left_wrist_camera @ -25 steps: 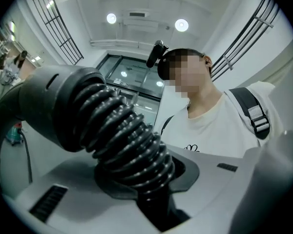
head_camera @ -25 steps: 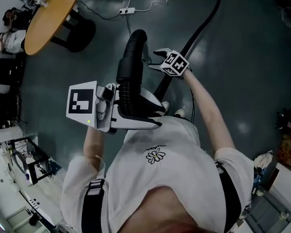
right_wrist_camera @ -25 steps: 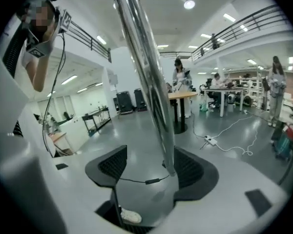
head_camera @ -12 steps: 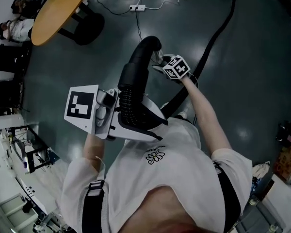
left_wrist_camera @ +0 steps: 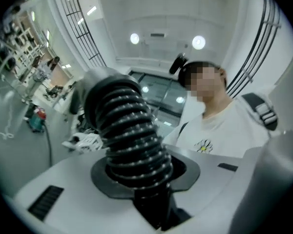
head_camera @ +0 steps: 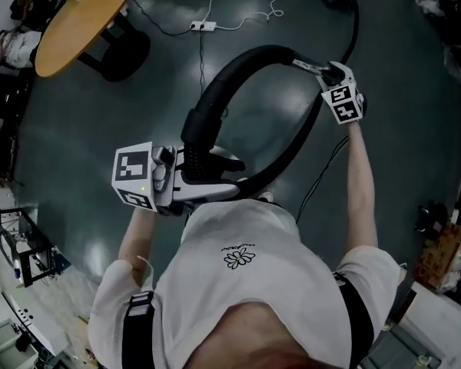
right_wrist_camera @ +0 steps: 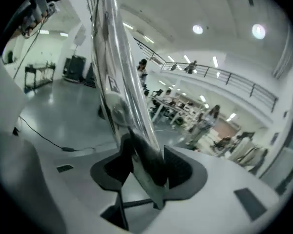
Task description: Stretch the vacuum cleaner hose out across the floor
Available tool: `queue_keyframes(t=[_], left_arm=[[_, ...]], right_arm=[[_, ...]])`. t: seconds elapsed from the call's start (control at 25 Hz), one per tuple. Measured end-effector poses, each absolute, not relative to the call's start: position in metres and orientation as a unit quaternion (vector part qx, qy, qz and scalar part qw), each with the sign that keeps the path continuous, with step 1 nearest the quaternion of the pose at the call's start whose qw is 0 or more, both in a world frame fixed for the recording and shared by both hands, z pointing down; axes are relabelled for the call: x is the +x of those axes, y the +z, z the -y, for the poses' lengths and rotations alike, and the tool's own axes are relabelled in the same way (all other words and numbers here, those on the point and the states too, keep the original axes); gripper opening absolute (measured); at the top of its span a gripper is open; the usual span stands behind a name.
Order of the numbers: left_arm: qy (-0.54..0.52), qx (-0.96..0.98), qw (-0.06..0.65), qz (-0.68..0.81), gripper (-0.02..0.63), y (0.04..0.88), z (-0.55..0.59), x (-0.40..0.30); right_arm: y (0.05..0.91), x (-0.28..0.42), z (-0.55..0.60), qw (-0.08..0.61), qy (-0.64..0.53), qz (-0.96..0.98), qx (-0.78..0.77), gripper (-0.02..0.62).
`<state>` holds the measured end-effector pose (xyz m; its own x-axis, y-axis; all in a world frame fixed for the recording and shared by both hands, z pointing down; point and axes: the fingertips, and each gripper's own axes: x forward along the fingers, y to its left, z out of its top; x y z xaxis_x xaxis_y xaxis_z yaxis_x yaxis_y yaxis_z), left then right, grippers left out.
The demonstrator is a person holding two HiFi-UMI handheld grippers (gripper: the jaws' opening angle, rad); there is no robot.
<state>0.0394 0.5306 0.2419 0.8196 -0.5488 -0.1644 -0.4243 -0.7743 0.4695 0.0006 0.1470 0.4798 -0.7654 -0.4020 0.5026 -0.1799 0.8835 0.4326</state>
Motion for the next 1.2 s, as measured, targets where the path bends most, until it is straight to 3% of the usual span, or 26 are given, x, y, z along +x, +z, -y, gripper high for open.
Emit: queue_keyframes(t=[0.08, 0.16, 0.2, 0.32, 0.52, 0.68, 0.76, 1.0, 1.12, 1.2], left_arm=[[-0.105, 0.916, 0.237, 0.306, 0.163, 0.273, -0.519, 0.028], [-0.143, 0.895, 0.271, 0.325, 0.225, 0.286, -0.512, 0.003], [-0.174, 0.883, 0.284, 0.330, 0.289, 0.285, -0.511, -0.011], [-0.209, 0.875, 0.277, 0.338, 0.295, 0.272, -0.503, -0.041], [-0.100, 0.926, 0.157, 0.328, 0.295, 0.233, -0.423, -0.009], [0.013, 0.943, 0.034, 0.331, 0.310, 0.208, -0.355, 0.038], [0.055, 0.953, 0.015, 0.296, 0.311, 0.202, -0.347, 0.061], [0.131, 0.980, 0.142, -0.035, 0.308, 0.233, -0.417, 0.160], [0.055, 0.970, 0.181, -0.151, 0.295, 0.228, -0.457, 0.188], [-0.039, 0.956, 0.234, -0.173, 0.153, 0.212, -0.457, 0.194]], right_arm=[[0.414, 0.043, -0.101, 0.291, -0.255, 0.891, 0.238, 0.206], [0.341, 0.083, -0.076, 0.286, -0.344, 0.841, 0.304, 0.206], [0.307, 0.099, -0.071, 0.288, -0.396, 0.807, 0.329, 0.206], [0.222, 0.130, -0.088, 0.311, -0.574, 0.670, 0.353, 0.209], [0.169, 0.112, -0.174, 0.357, -0.784, 0.445, 0.245, 0.213], [0.143, 0.095, -0.240, 0.286, -0.821, 0.432, 0.242, 0.213], [0.128, 0.098, -0.270, 0.248, -0.837, 0.425, 0.239, 0.213], [0.101, 0.104, -0.340, 0.154, -0.876, 0.401, 0.221, 0.213], [0.107, 0.104, -0.348, 0.130, -0.866, 0.436, 0.207, 0.213], [0.108, 0.110, -0.345, 0.143, -0.846, 0.472, 0.205, 0.215]])
